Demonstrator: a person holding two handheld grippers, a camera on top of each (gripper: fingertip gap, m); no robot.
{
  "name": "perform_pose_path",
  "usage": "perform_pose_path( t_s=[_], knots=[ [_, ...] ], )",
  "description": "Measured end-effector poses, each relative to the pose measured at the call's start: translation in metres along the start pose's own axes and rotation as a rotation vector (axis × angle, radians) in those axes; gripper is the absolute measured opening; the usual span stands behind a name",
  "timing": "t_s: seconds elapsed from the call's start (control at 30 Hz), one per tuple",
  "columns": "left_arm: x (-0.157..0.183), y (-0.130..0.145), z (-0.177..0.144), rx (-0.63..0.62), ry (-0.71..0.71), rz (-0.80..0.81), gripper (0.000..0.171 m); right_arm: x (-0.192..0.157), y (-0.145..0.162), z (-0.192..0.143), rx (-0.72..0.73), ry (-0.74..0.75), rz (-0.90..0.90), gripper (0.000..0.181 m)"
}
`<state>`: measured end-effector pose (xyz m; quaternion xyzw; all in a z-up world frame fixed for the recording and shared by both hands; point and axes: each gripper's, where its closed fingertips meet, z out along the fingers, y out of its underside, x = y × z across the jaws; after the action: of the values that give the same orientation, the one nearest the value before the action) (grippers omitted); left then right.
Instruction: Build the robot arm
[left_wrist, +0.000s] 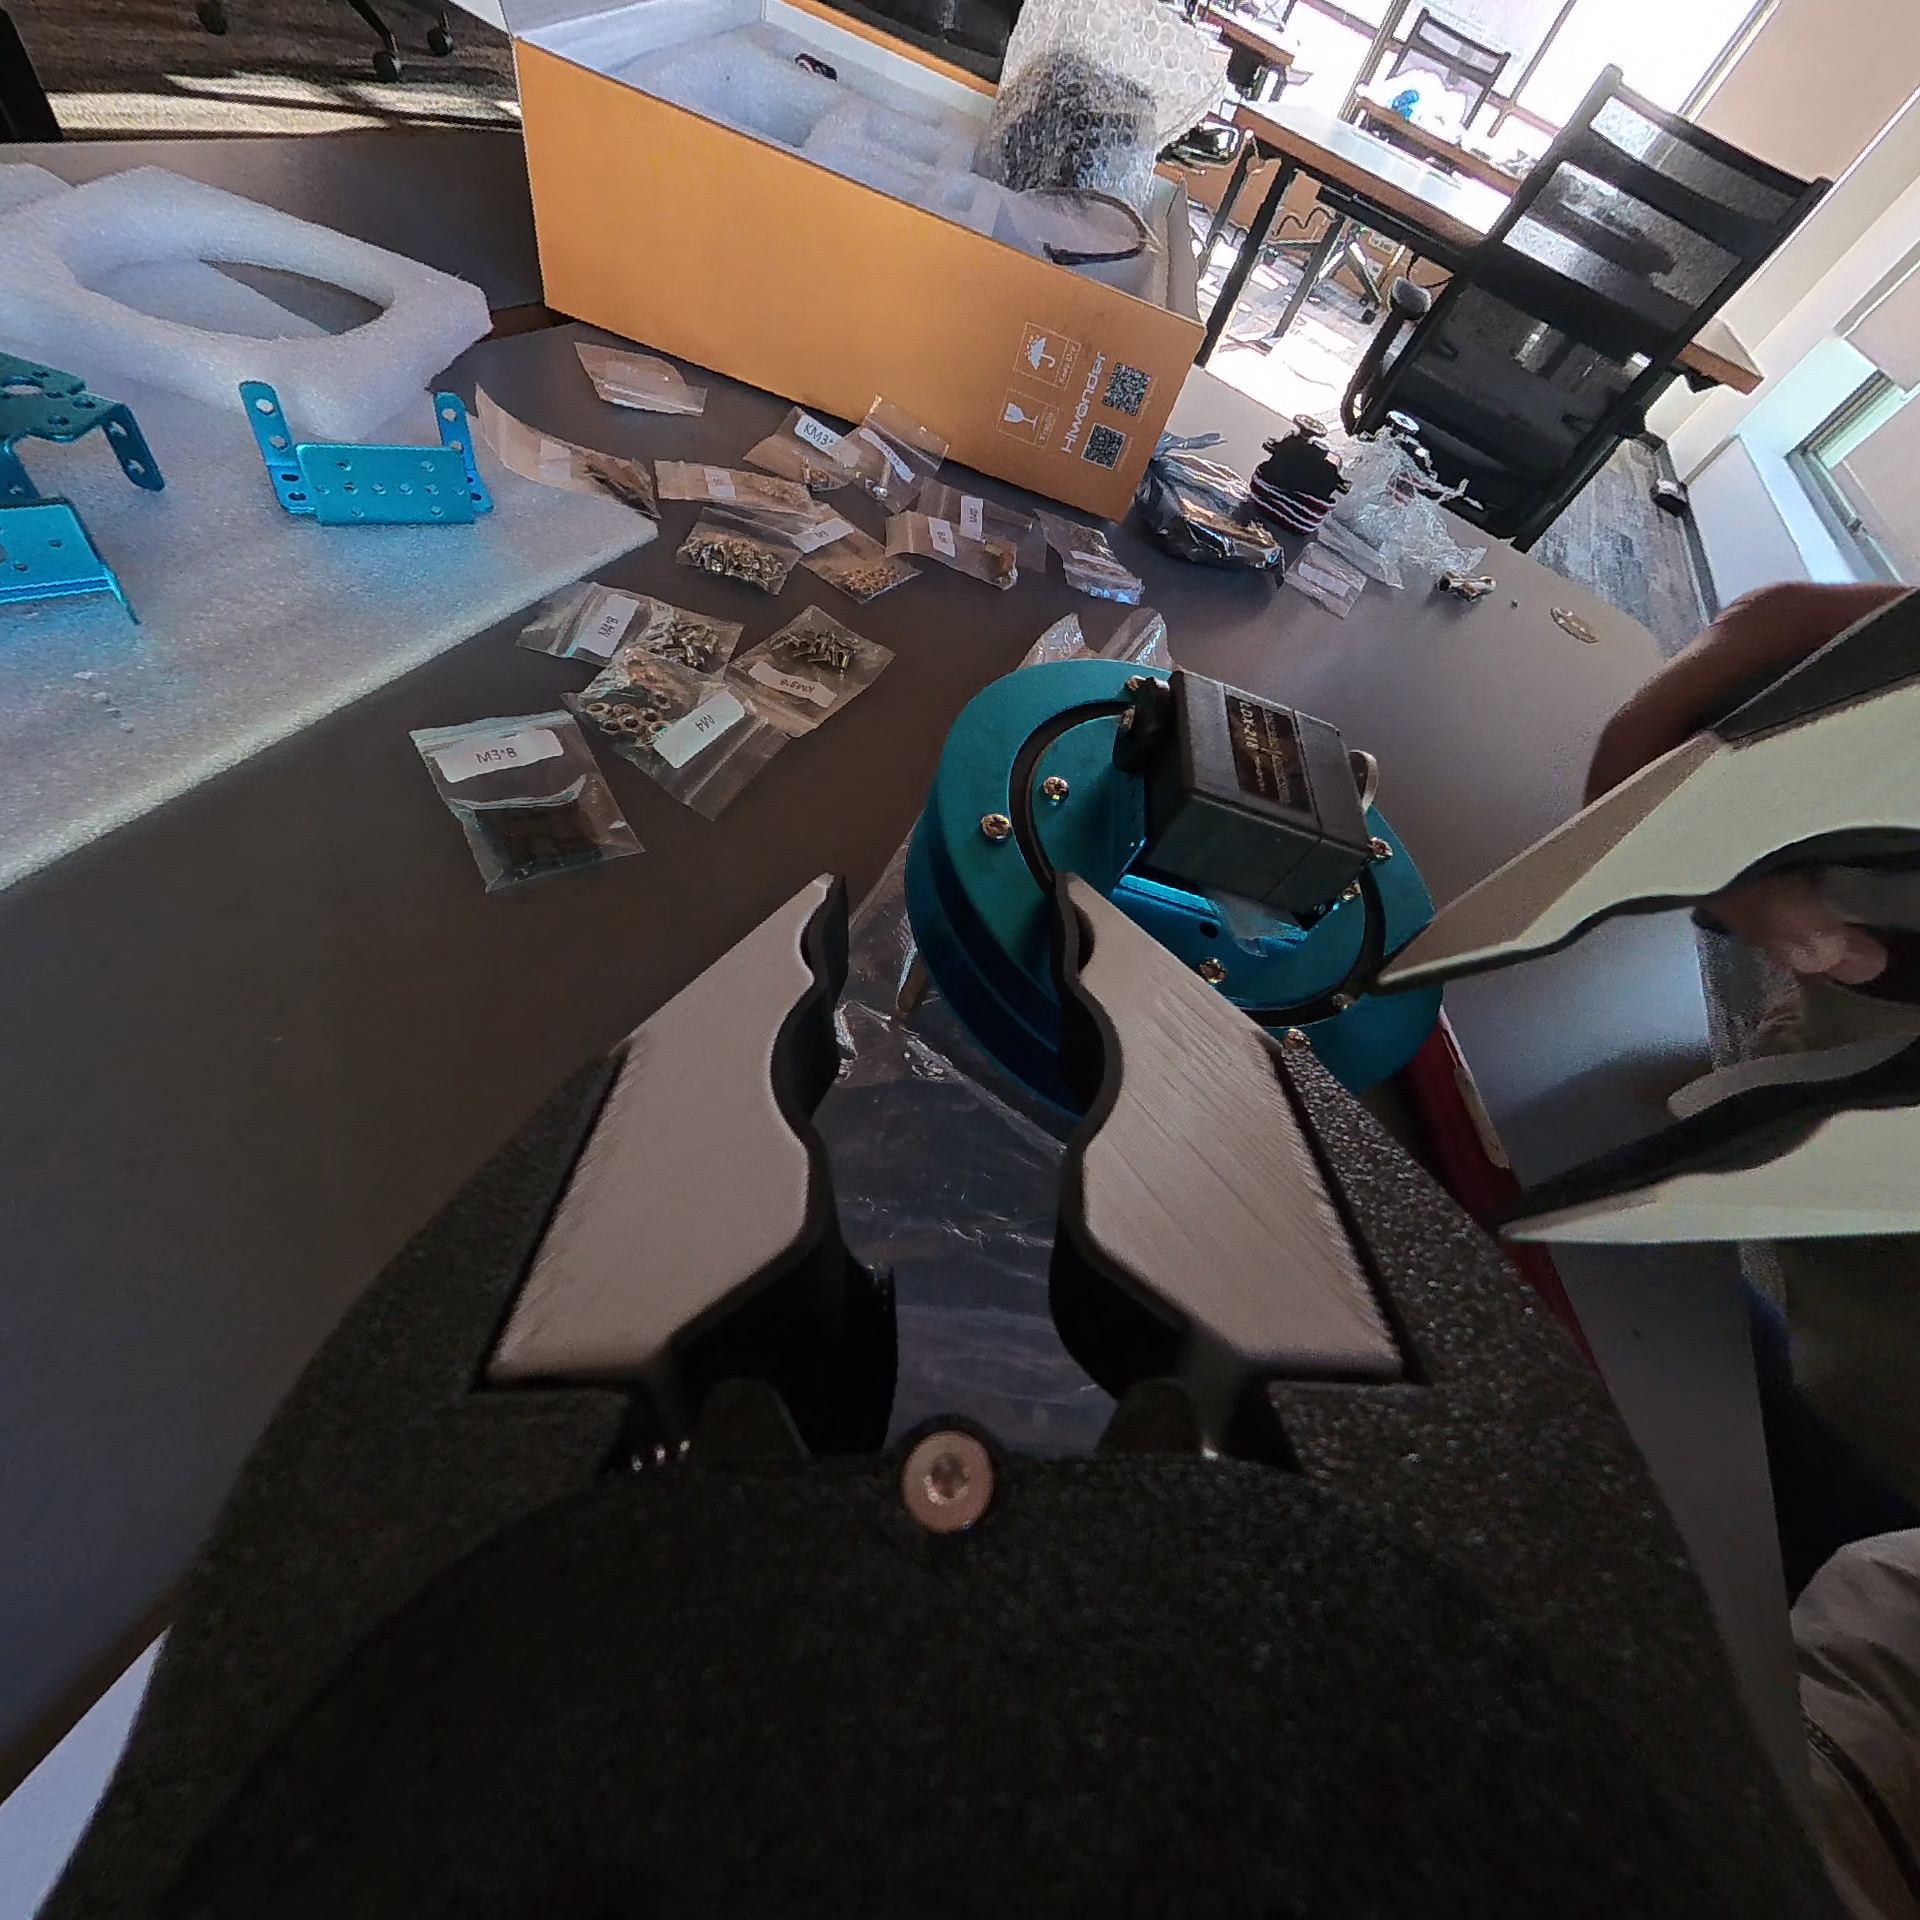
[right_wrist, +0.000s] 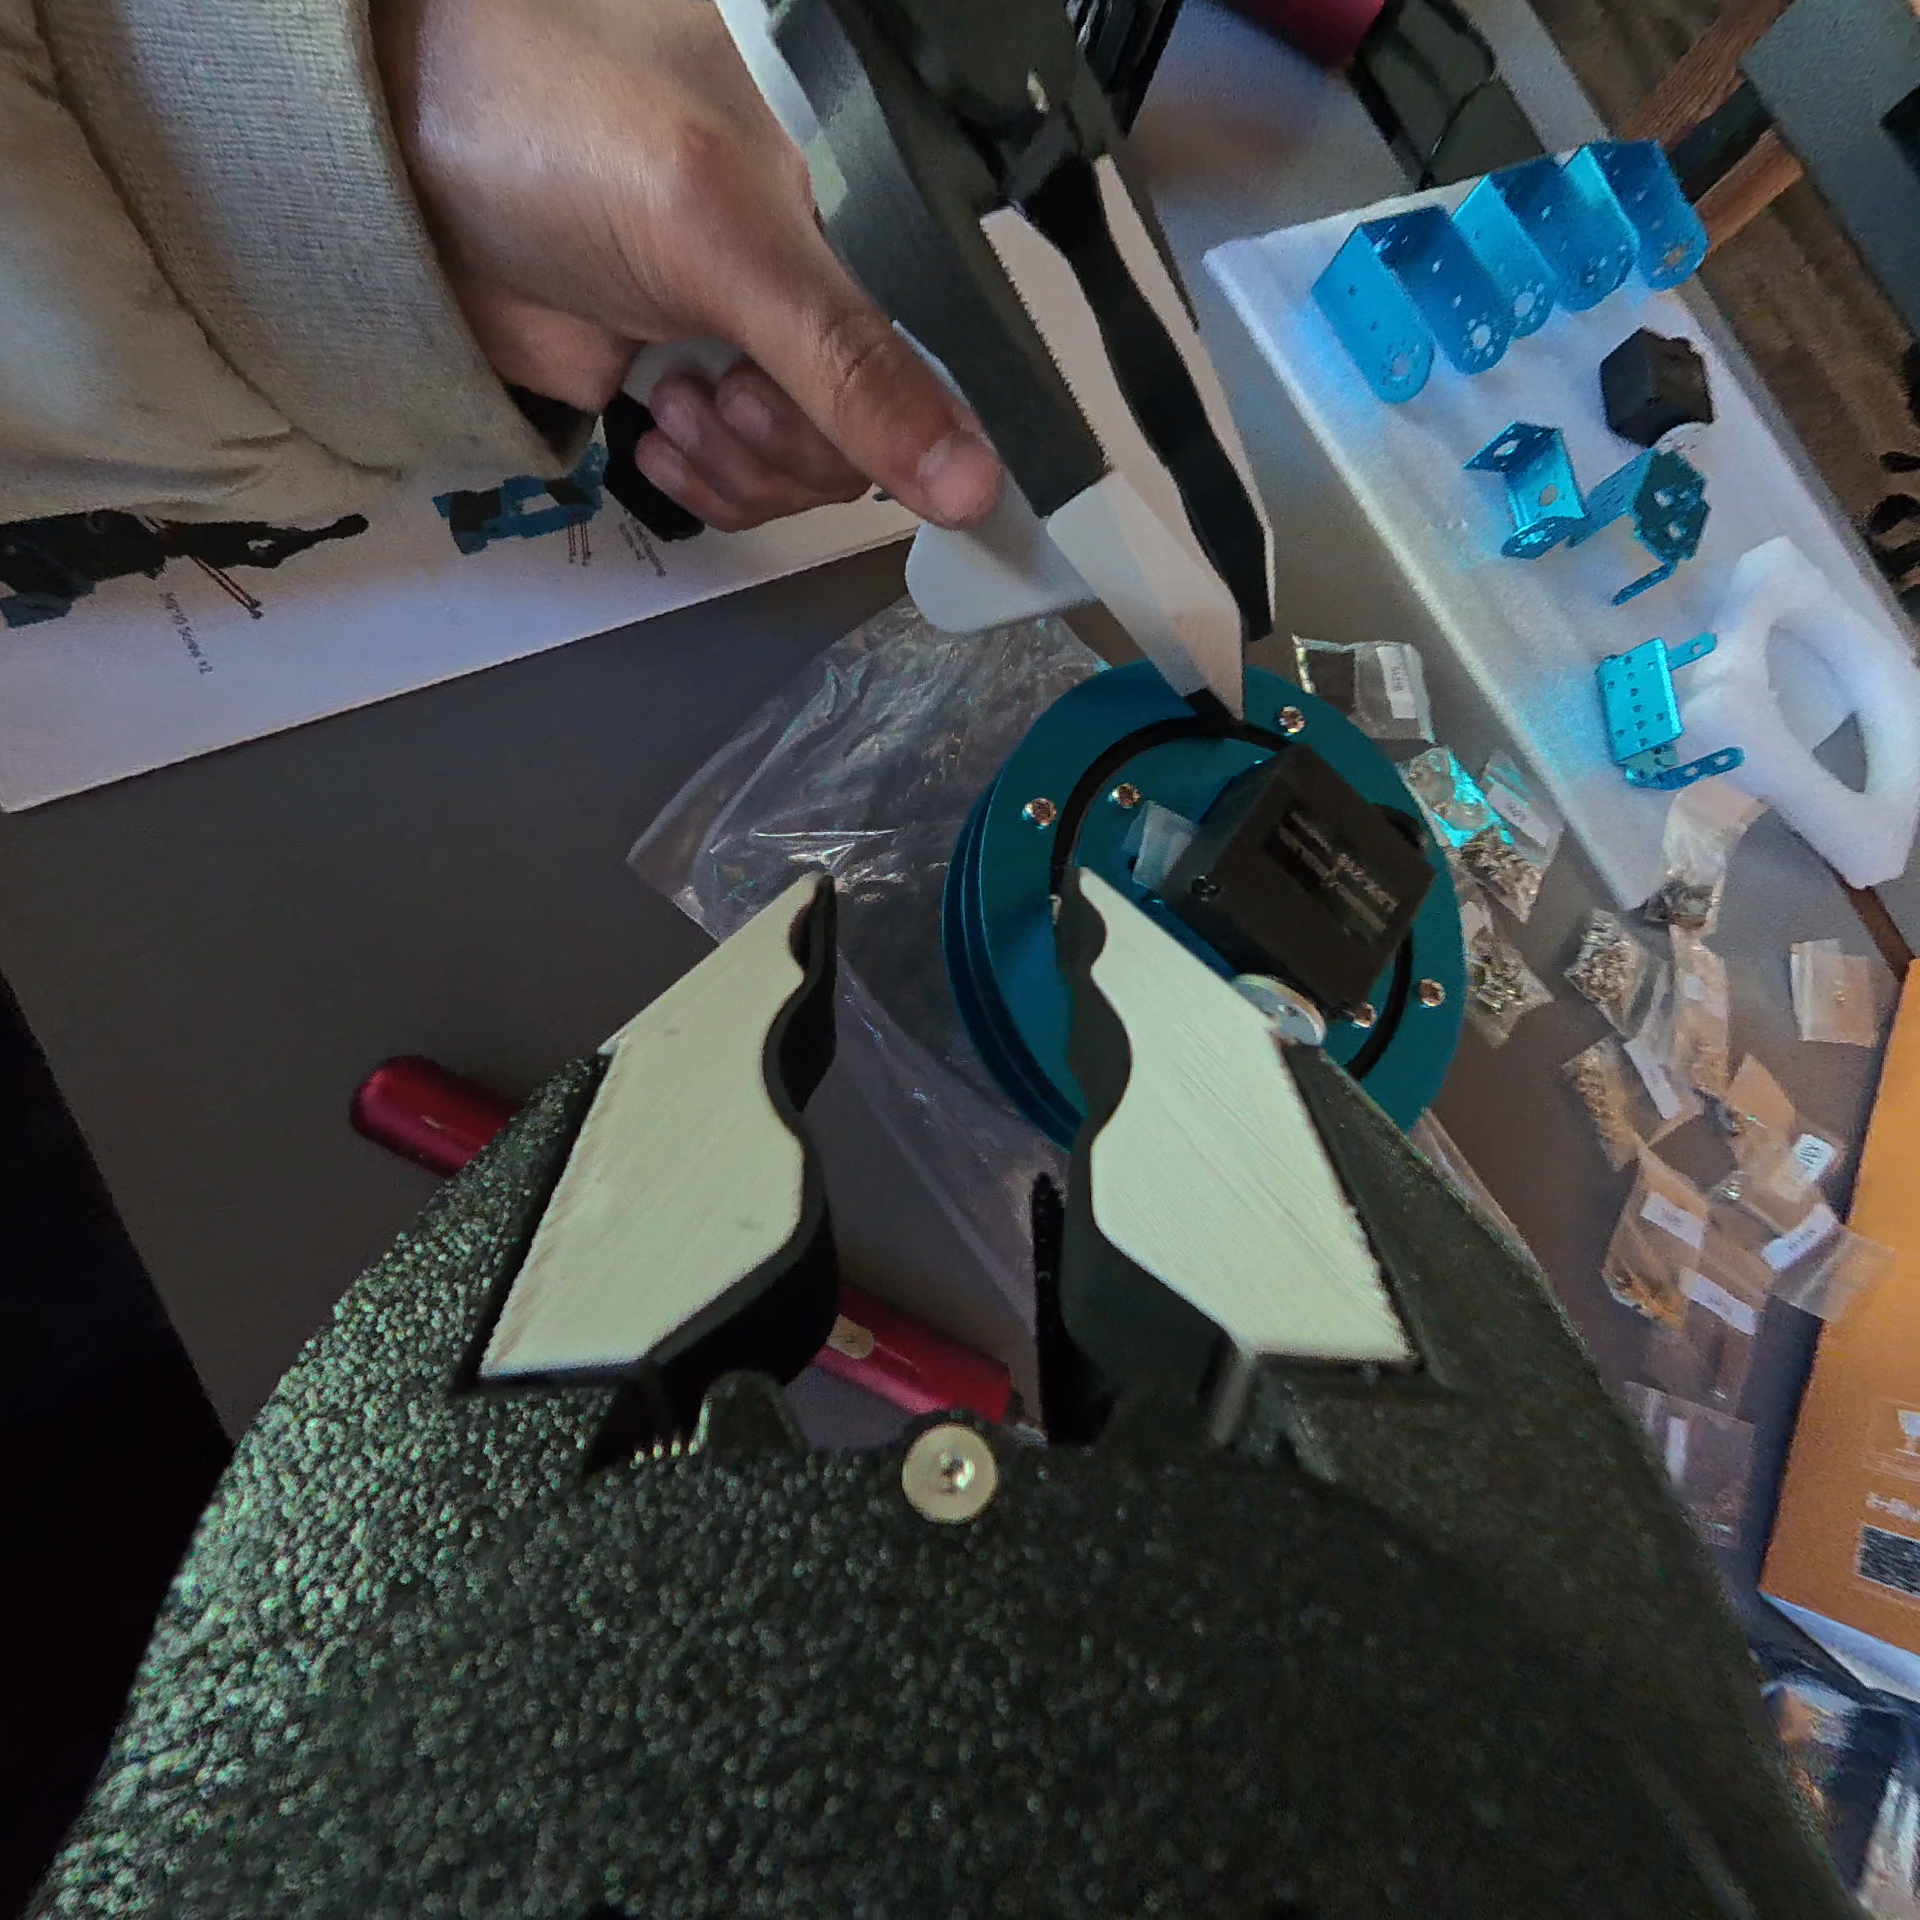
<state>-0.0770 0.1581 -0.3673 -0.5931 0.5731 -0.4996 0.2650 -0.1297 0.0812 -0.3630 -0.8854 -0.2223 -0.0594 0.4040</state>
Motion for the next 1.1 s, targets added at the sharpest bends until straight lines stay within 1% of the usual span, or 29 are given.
perform_pose_path(
  t_s=[0.1, 0.2, 0.23, 0.27, 0.3, 0.37, 0.43, 0.53, 0.6, 0.67, 0.77, 0.8, 0.83, 0.9, 1.0, 1.1],
  knots=[
    [0.000, 0.000, 0.000, 0.000, -0.002, 0.003, 0.038, 0.003, 0.005, 0.002, -0.039, 0.010, -0.025, 0.047],
    [0.000, 0.000, 0.000, 0.001, -0.003, 0.004, 0.038, -0.005, 0.007, 0.010, -0.061, -0.026, -0.080, 0.049],
    [0.000, 0.000, 0.000, 0.002, -0.005, 0.005, 0.038, -0.004, 0.007, 0.009, -0.069, -0.017, -0.093, 0.046],
    [0.000, 0.000, 0.000, 0.002, -0.005, 0.008, 0.038, -0.001, 0.012, 0.005, -0.104, -0.007, -0.100, 0.043],
    [0.000, 0.000, 0.000, 0.002, -0.006, 0.009, 0.038, 0.001, 0.017, -0.001, -0.148, -0.003, -0.099, 0.042],
    [0.000, 0.000, 0.000, 0.002, -0.007, 0.008, 0.038, 0.007, 0.025, -0.015, -0.190, 0.023, -0.084, 0.043],
    [0.000, 0.000, 0.000, 0.002, -0.006, 0.007, 0.038, 0.012, 0.027, -0.025, -0.193, 0.044, -0.074, 0.045],
    [-0.001, 0.000, 0.000, 0.002, -0.006, 0.004, 0.038, 0.014, 0.022, -0.025, -0.131, 0.048, -0.048, 0.043],
    [0.000, 0.000, 0.000, 0.003, -0.005, 0.003, 0.038, 0.017, 0.023, -0.019, -0.102, 0.053, -0.002, 0.039],
    [0.000, 0.000, 0.000, 0.004, -0.005, 0.000, 0.038, 0.021, 0.022, -0.013, -0.059, 0.039, 0.088, 0.023],
    [-0.001, 0.000, 0.000, 0.004, -0.005, 0.000, 0.038, 0.025, 0.020, -0.012, 0.017, -0.008, 0.288, 0.020],
    [-0.001, 0.000, 0.000, 0.004, -0.005, 0.000, 0.038, 0.026, 0.018, -0.011, 0.043, -0.020, 0.356, 0.015],
    [-0.001, 0.000, 0.000, 0.004, -0.004, -0.001, 0.038, 0.024, 0.018, -0.010, 0.054, -0.031, 0.400, 0.016],
    [-0.001, 0.000, 0.000, 0.004, -0.003, -0.002, 0.037, 0.032, 0.020, -0.011, 0.067, 0.048, 0.455, 0.008],
    [0.000, 0.000, 0.000, 0.003, -0.005, 0.000, 0.037, 0.036, 0.022, -0.013, 0.053, 0.115, 0.566, 0.008],
    [0.000, 0.000, 0.000, 0.003, -0.008, 0.004, 0.037, 0.038, 0.028, -0.012, -0.001, 0.207, 0.587, 0.012]
  ],
)
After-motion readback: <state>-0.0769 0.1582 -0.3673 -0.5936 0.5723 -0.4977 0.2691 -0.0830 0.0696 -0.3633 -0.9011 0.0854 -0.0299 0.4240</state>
